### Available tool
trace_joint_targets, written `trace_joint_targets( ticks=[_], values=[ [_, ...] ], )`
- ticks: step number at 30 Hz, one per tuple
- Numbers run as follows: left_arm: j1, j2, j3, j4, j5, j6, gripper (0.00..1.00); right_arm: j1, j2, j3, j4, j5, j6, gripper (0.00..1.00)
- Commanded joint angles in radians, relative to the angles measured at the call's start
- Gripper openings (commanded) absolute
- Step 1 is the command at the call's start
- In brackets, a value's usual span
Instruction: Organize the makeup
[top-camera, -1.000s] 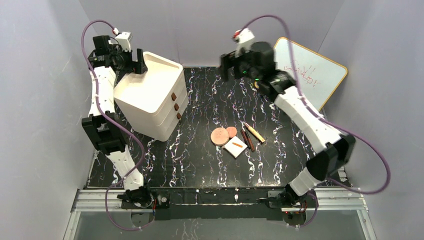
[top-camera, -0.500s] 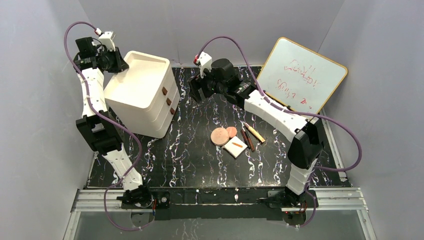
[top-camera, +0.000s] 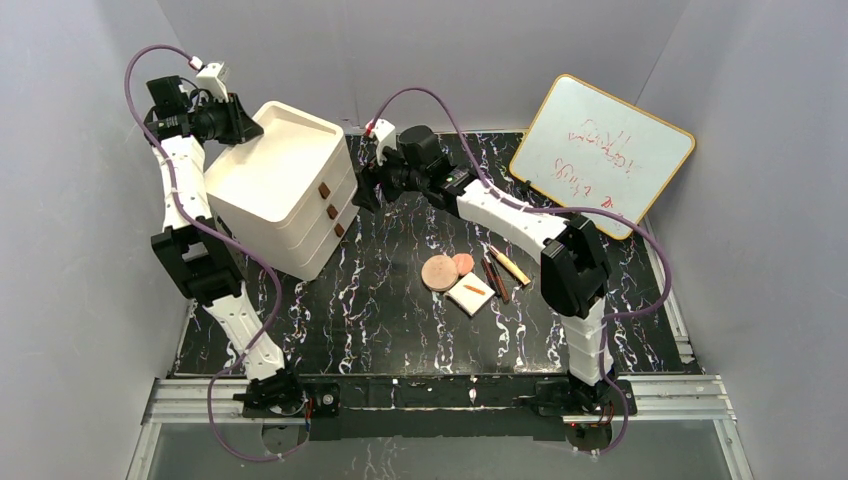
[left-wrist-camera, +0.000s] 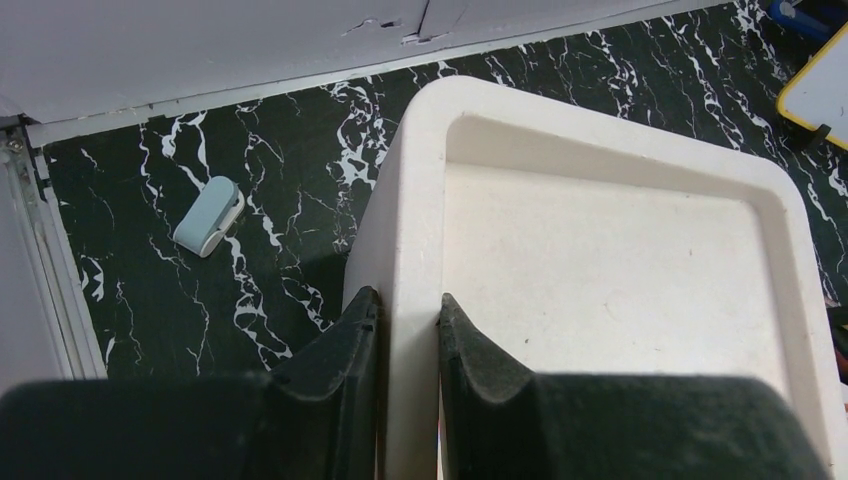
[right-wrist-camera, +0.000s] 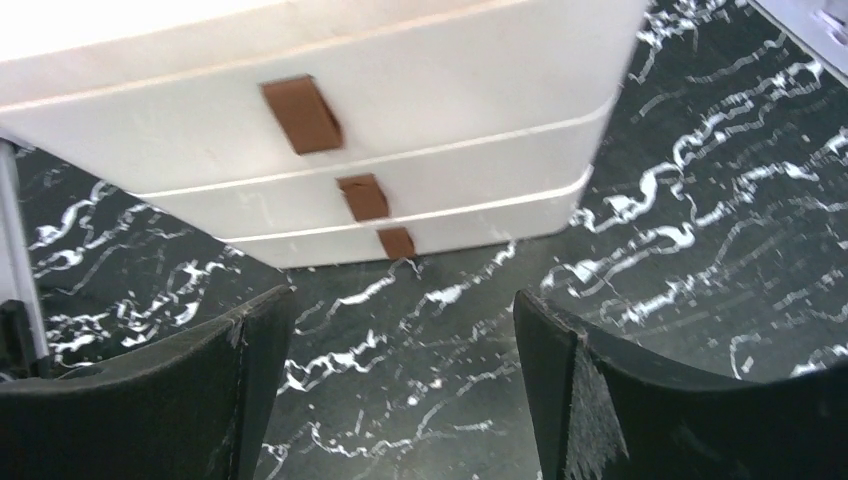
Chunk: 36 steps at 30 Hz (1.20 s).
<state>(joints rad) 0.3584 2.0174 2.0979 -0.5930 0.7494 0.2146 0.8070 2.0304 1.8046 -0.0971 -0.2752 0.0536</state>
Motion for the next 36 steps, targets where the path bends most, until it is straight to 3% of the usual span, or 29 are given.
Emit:
trace_joint_targets(
  ticks=[1,13,18,22,29,36],
  values=[
    [-0.011,-0.015,0.052,0.048,0.186,-0.153,0.00,0.036,-0.007,0.057,0.122,-0.060,0.036,0.86],
    [-0.070,-0.022,0.039,0.050,0.165,-0.165,0.00,0.104,0.130,0.260,0.099,0.000,0.036,0.76],
    [-0.079,-0.021,0.043,0.066,0.160,-0.205,0.00,0.109,0.152,0.258,0.099,0.055,0.033,0.75],
    [-0.079,-0.002,0.068,0.086,0.119,-0.317,0.00,0.110,0.149,0.241,0.101,0.097,0.014,0.75],
    [-0.081,0.038,0.145,0.091,0.183,-0.352,0.00,0.110,0.152,0.217,0.116,0.123,-0.013,0.74],
    [-0.082,-0.071,-0.004,0.223,0.184,-0.307,0.00,0.109,0.176,0.220,0.129,0.117,-0.031,0.71]
  ],
)
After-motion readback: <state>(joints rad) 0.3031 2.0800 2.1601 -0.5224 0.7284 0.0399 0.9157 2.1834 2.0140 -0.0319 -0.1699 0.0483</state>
